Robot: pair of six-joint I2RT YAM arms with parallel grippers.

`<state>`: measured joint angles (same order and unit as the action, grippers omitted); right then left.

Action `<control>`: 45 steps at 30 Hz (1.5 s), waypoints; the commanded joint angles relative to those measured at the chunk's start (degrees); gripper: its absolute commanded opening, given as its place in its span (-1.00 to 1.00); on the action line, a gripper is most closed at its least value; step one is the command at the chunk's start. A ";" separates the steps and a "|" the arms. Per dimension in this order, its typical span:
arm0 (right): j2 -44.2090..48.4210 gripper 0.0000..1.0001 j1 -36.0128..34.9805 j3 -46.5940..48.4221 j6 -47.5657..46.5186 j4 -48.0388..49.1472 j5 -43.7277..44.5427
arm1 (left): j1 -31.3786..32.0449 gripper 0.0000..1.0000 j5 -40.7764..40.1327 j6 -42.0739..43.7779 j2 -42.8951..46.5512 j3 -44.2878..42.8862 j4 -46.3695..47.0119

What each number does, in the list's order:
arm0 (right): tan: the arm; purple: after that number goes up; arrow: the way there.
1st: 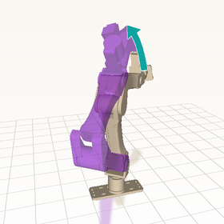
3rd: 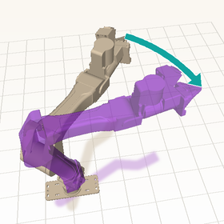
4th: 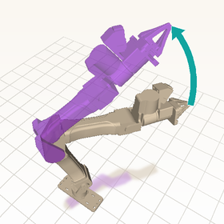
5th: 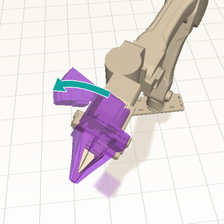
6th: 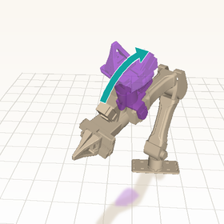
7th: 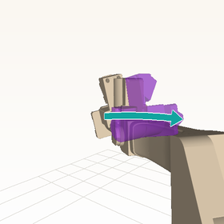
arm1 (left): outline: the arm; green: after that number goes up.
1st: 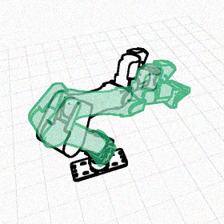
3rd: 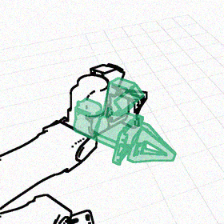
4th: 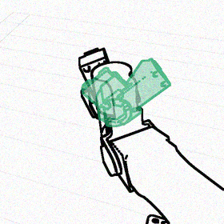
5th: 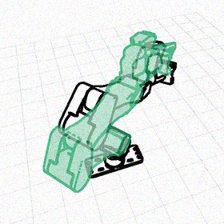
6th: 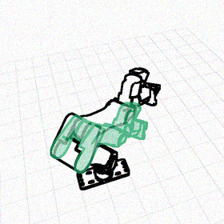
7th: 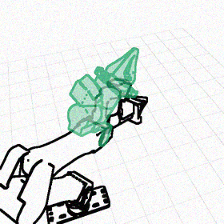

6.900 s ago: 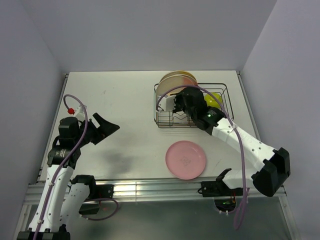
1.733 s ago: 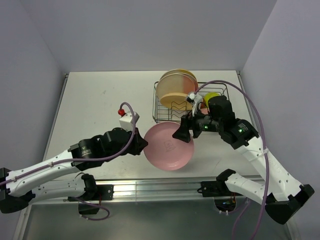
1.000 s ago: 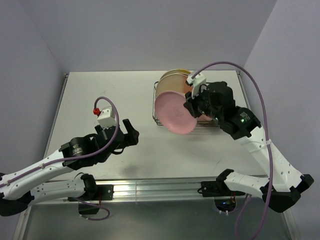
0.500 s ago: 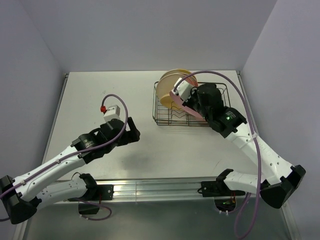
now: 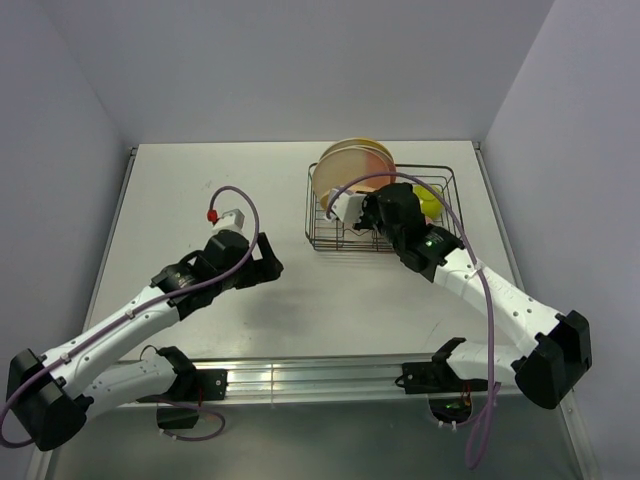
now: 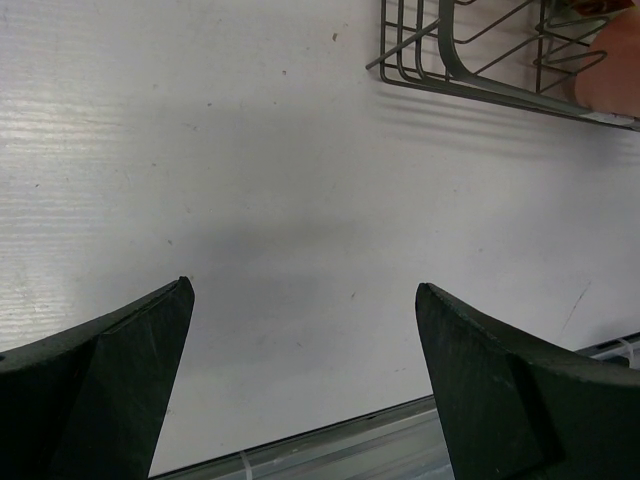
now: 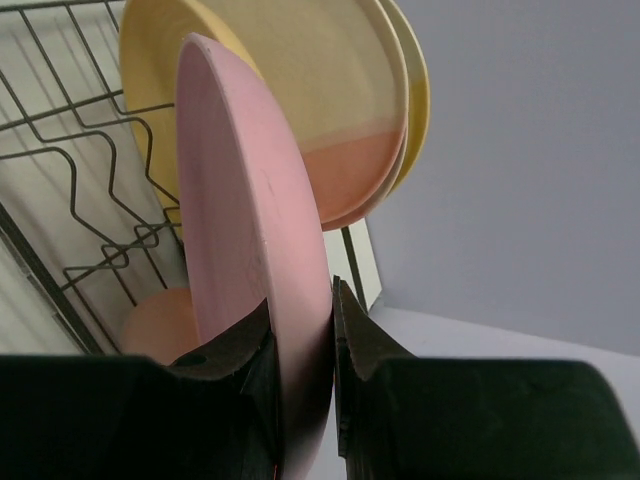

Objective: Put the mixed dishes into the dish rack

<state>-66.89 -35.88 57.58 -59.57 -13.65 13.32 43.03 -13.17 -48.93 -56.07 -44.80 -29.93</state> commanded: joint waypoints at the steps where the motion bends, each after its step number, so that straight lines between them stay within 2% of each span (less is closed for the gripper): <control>1: 0.10 -1.00 -0.33 -1.15 -6.78 8.55 1.18 | -1.54 0.98 3.58 2.08 -0.53 0.76 4.09; 7: -2.01 -1.00 -0.33 -3.61 -10.30 11.71 1.53 | -3.12 0.96 5.69 2.61 -1.41 1.55 5.67; 23: -5.53 -1.00 -1.83 -3.88 -8.02 6.88 -3.56 | -5.14 0.96 9.56 2.87 -2.20 1.99 7.17; 31: -13.16 -1.00 -1.30 0.95 -8.81 2.49 -2.78 | -5.41 0.96 9.83 2.52 -1.23 2.61 6.64; 36: -16.51 -1.00 0.10 3.06 -7.40 3.27 -2.78 | -5.76 0.96 9.74 2.78 -0.27 3.13 6.03; 39: -18.45 -0.89 0.46 3.41 -6.26 6.52 -1.99 | -6.02 0.96 10.27 2.79 -0.18 3.14 6.11; 42: -19.59 -0.64 0.81 3.33 -6.26 10.21 -1.37 | -6.11 0.96 10.88 2.78 -0.44 3.05 6.29; 45: -20.82 -0.63 1.07 4.38 -7.66 11.45 -1.98 | -6.20 0.96 11.23 2.70 -0.44 3.05 6.47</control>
<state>-85.71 -35.73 59.09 -68.60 -7.14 11.35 37.08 -3.22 -47.20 -57.47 -41.69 -24.69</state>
